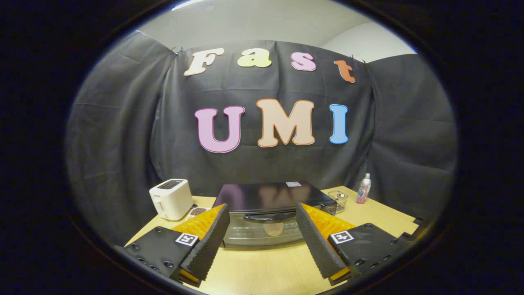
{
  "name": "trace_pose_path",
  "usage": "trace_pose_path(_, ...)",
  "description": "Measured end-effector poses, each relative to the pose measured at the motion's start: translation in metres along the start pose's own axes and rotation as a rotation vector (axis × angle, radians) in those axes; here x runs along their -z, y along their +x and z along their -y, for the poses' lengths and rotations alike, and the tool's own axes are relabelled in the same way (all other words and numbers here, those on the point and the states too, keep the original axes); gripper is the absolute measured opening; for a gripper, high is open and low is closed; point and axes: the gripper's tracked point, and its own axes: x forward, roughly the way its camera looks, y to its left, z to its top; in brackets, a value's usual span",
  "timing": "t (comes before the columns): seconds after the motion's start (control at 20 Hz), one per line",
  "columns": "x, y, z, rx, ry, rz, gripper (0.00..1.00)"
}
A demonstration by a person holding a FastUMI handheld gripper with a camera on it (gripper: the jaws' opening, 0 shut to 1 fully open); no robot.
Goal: Open the toaster oven, put the food inside, and close the toaster oven door.
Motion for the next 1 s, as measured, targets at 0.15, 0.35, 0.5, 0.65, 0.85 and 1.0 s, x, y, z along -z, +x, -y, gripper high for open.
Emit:
trace_pose_path(0.15,-0.006,-0.003,-0.008,-0.019,-0.001,0.013,1.00)
trace_pose_path(0.35,-0.008,-0.008,-0.015,-0.034,0.001,0.021,1.00)
trace_pose_path(0.5,-0.007,-0.008,-0.018,-0.036,-0.006,0.016,1.00)
trace_pose_path(0.65,-0.004,-0.007,-0.021,-0.044,-0.009,0.009,1.00)
trace_pose_path(0.85,-0.004,-0.006,-0.024,-0.056,-0.009,0.006,1.00)
trace_pose_path(1.0,-0.001,-0.005,-0.020,-0.049,-0.009,0.002,1.00)
